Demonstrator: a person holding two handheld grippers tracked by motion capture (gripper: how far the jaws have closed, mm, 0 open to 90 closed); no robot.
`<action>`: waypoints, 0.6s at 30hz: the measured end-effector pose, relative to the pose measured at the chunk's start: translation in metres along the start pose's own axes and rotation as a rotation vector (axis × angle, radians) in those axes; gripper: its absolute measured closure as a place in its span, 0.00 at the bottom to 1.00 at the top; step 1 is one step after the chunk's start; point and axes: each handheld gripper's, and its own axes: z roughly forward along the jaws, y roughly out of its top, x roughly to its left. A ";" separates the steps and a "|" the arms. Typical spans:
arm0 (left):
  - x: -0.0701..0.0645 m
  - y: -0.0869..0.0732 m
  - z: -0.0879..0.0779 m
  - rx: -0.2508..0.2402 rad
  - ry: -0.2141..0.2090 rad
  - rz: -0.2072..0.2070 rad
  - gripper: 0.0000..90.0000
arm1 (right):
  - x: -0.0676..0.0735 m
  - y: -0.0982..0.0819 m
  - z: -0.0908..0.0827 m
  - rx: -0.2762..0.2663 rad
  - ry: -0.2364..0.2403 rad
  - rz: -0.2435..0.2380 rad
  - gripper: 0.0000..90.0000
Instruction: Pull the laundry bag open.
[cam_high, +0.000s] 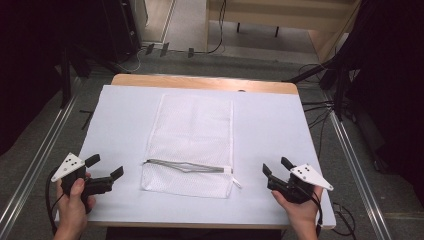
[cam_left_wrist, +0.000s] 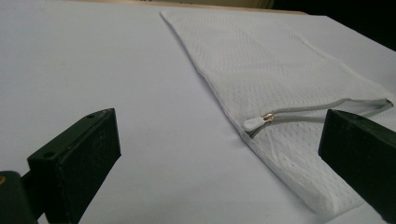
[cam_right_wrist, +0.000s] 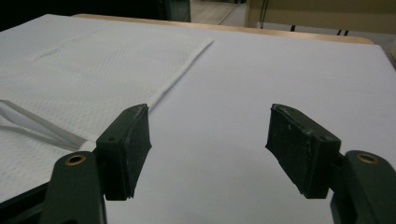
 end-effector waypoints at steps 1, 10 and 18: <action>0.000 0.000 0.000 -0.002 0.003 0.005 0.00 | -0.006 -0.001 -0.001 0.000 -0.005 0.011 0.34; -0.001 0.000 0.002 0.021 0.031 0.079 0.00 | -0.045 -0.011 -0.010 -0.017 -0.069 0.073 0.33; 0.007 0.000 0.001 0.013 0.022 0.049 0.00 | -0.070 -0.019 -0.016 -0.020 -0.111 0.138 0.33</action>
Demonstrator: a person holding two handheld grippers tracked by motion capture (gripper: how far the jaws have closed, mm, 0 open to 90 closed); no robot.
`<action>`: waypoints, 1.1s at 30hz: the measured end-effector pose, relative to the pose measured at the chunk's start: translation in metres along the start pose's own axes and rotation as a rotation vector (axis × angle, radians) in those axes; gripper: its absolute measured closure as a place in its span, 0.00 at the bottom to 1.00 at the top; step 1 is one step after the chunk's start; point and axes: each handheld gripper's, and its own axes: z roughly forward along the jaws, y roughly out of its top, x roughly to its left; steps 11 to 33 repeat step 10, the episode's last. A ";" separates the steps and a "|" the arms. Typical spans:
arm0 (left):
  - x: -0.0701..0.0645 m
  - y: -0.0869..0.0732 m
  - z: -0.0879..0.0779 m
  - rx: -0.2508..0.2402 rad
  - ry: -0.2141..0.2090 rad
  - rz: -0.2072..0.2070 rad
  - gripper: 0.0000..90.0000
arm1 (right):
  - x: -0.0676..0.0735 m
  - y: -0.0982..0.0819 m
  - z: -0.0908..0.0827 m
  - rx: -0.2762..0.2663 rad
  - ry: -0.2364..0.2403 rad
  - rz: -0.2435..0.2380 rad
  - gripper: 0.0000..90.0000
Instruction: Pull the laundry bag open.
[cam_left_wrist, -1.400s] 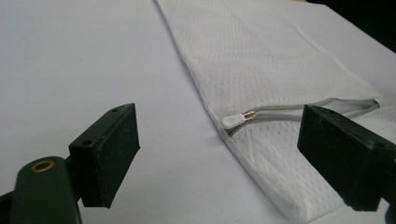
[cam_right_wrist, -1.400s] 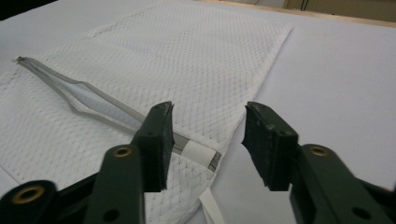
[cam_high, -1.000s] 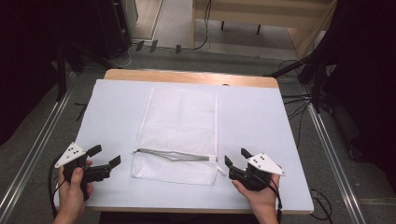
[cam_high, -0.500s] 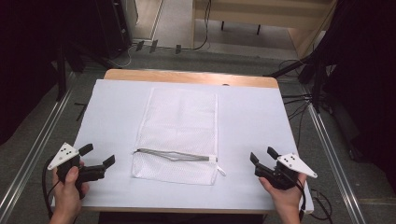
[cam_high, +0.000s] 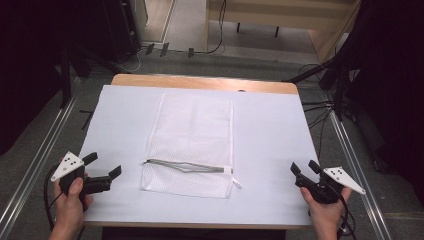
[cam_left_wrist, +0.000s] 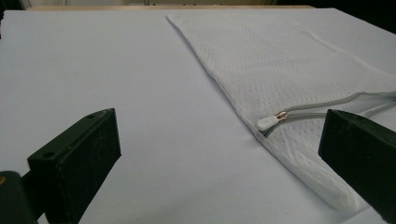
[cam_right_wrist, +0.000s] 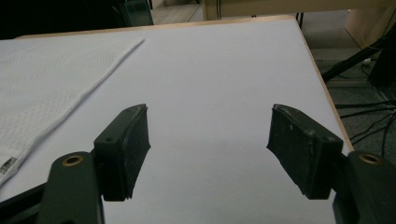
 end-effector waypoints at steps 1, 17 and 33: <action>0.000 0.000 0.000 0.003 0.002 0.000 0.00 | 0.000 0.000 0.001 0.004 0.003 -0.007 0.33; 0.000 -0.001 0.004 0.027 0.004 -0.005 0.00 | 0.006 0.001 0.005 0.014 -0.013 -0.025 0.31; 0.000 -0.001 0.004 0.027 0.004 -0.005 0.00 | 0.006 0.001 0.005 0.014 -0.013 -0.025 0.31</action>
